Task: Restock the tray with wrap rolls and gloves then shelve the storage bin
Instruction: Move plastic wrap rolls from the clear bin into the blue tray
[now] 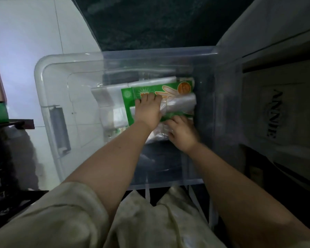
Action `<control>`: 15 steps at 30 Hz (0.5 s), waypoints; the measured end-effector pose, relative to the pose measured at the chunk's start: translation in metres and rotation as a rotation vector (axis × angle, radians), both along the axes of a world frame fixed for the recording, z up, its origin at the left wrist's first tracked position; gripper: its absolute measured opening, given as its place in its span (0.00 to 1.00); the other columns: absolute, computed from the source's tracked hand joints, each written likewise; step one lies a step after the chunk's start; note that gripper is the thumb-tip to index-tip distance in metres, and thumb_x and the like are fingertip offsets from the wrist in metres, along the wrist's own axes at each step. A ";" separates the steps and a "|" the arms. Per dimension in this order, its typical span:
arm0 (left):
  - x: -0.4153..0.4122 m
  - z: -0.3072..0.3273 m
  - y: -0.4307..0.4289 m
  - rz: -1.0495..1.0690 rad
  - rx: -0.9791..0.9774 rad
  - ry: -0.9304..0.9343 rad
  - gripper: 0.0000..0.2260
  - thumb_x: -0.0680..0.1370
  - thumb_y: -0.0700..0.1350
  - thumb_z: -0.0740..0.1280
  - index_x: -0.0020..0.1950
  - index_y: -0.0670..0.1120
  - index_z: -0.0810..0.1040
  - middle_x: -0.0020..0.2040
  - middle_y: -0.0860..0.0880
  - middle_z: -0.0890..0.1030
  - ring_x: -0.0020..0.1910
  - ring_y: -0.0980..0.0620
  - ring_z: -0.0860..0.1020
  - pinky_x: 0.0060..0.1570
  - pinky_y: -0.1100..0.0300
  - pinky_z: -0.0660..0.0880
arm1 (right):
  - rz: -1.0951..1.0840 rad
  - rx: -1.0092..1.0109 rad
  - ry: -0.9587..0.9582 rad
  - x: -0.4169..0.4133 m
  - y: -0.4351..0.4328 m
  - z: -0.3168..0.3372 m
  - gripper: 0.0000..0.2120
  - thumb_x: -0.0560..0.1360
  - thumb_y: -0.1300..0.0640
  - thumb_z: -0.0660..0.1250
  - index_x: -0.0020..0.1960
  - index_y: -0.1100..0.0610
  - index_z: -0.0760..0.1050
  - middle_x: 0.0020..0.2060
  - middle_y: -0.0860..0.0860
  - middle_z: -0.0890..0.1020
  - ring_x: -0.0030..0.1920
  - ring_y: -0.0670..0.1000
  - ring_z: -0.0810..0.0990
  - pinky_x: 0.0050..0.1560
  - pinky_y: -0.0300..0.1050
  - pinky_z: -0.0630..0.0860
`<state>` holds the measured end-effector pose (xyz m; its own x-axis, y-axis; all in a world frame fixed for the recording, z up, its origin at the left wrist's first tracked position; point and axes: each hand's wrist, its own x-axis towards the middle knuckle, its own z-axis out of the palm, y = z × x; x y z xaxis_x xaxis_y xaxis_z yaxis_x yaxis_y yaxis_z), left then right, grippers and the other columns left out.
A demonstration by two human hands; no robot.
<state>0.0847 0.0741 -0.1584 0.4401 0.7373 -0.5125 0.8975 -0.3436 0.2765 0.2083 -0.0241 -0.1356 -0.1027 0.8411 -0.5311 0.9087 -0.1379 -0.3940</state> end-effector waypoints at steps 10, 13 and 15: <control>-0.019 0.008 0.032 0.031 0.106 -0.099 0.17 0.73 0.45 0.68 0.61 0.47 0.74 0.57 0.44 0.76 0.57 0.41 0.72 0.53 0.48 0.66 | 0.194 -0.166 -0.076 -0.024 0.003 -0.019 0.28 0.71 0.61 0.64 0.70 0.55 0.64 0.63 0.55 0.71 0.61 0.58 0.68 0.60 0.51 0.66; -0.026 0.009 0.030 0.067 0.116 -0.137 0.15 0.74 0.46 0.68 0.60 0.47 0.76 0.56 0.45 0.77 0.56 0.41 0.72 0.54 0.48 0.66 | 0.226 -0.162 -0.173 -0.030 -0.006 -0.023 0.32 0.72 0.61 0.61 0.74 0.56 0.56 0.67 0.55 0.66 0.64 0.58 0.66 0.60 0.53 0.67; -0.030 0.010 0.027 0.097 0.117 -0.164 0.14 0.74 0.45 0.69 0.59 0.47 0.77 0.56 0.44 0.78 0.56 0.41 0.73 0.54 0.49 0.66 | 0.219 -0.139 -0.209 -0.031 -0.008 -0.028 0.31 0.73 0.60 0.60 0.74 0.56 0.55 0.66 0.55 0.67 0.63 0.58 0.67 0.58 0.53 0.68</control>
<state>0.0545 0.1012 -0.1488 0.4346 0.8306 -0.3483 0.8743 -0.2964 0.3843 0.1769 -0.0322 -0.1631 -0.1495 0.7291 -0.6678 0.9819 0.0301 -0.1869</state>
